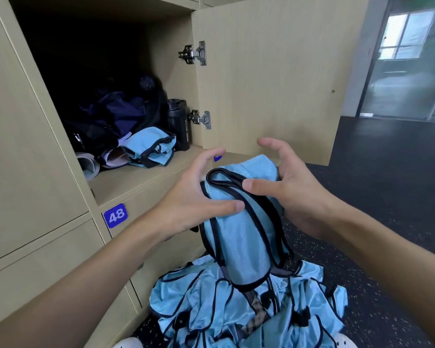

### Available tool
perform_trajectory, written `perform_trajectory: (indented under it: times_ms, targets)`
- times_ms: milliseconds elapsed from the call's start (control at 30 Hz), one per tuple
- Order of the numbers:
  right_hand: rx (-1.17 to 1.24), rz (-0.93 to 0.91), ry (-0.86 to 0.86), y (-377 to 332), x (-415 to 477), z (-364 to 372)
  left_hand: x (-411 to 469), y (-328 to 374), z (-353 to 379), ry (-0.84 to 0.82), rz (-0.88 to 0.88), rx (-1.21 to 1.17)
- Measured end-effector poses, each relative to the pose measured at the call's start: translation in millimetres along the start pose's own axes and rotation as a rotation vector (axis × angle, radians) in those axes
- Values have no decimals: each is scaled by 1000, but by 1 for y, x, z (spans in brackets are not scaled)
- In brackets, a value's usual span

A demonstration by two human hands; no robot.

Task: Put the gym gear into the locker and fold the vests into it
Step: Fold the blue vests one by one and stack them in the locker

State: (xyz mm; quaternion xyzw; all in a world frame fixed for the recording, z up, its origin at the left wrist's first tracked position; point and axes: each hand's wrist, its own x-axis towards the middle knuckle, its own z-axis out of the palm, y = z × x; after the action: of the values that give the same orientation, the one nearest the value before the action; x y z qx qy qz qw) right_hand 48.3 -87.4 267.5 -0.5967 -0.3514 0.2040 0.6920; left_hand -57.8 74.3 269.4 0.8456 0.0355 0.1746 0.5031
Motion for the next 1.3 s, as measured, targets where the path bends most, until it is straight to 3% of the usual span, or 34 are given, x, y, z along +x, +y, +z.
perform_trajectory:
  times_ms: [167, 400, 567, 700, 867, 1067, 1167, 1300]
  targets:
    - [-70, -7, 78, -1, 0, -2, 2, 6, 0, 94, 14, -147]
    - [-97, 72, -131, -3, -4, -1, 6, 12, -11, 200, -133, -438]
    - [-91, -20, -13, 0, -2, 5, 7, 6, -5, 241, -215, -540]
    - [-61, -83, 98, 0, 1, 2, 0, 5, 1, 68, -68, -393]
    - [-115, -103, 64, 0, 0, -2, -4, 9, -2, -9, -22, -153]
    - [-174, 68, -152, -8, -4, -7, -2, 13, -5, 33, -104, -230]
    - [-292, 43, -294, -18, -7, -6, -2, 16, -9, 54, -126, -306]
    - [-434, 25, -282, -19, -6, -6, -3, 18, -13, 51, -131, -363]
